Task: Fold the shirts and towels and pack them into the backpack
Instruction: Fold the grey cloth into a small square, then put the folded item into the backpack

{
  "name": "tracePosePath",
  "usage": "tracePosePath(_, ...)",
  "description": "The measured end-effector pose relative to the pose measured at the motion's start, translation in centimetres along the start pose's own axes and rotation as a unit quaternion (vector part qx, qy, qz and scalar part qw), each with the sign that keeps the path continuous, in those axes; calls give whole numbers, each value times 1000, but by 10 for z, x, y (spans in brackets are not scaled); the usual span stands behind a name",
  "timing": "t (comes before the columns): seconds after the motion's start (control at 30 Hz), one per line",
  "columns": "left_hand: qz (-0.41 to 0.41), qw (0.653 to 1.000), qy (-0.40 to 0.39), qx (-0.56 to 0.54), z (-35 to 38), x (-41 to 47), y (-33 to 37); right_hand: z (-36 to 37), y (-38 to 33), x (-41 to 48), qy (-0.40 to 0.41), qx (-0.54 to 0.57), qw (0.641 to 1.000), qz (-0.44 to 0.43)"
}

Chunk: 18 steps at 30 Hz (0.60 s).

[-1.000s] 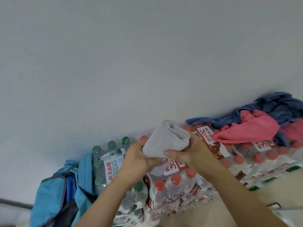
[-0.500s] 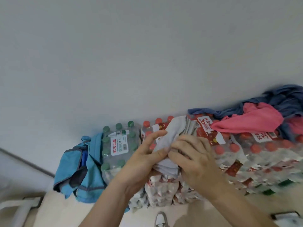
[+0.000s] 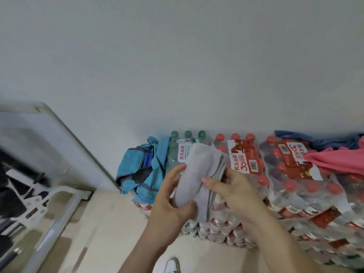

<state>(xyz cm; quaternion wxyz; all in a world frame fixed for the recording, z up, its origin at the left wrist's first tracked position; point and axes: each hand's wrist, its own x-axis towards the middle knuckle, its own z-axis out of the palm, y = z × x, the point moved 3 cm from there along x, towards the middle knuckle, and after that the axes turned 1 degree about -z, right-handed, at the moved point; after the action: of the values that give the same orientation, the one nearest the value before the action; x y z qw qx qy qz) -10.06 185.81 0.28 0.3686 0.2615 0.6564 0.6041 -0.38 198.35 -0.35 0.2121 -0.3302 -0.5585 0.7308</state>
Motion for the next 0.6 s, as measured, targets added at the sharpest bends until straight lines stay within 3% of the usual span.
tracePosePath(0.07, -25, 999, 21, 2, -25, 1, -10, 22, 6, 10, -11, -52, 999, -2)
tracePosePath(0.2, -60, 998, -9, 13, -77, 12, -24, 77, 27, 32, -29, -127, 991, -7)
tracePosePath(0.5, -71, 996, 59, 14, -226, 89, -51, 219, 63, 125, -94, -140, 983, 72)
tracePosePath(0.6, -76, 997, 35, 4, -253, 112, -55, 243, 71, 152, -60, -139, 986, 67)
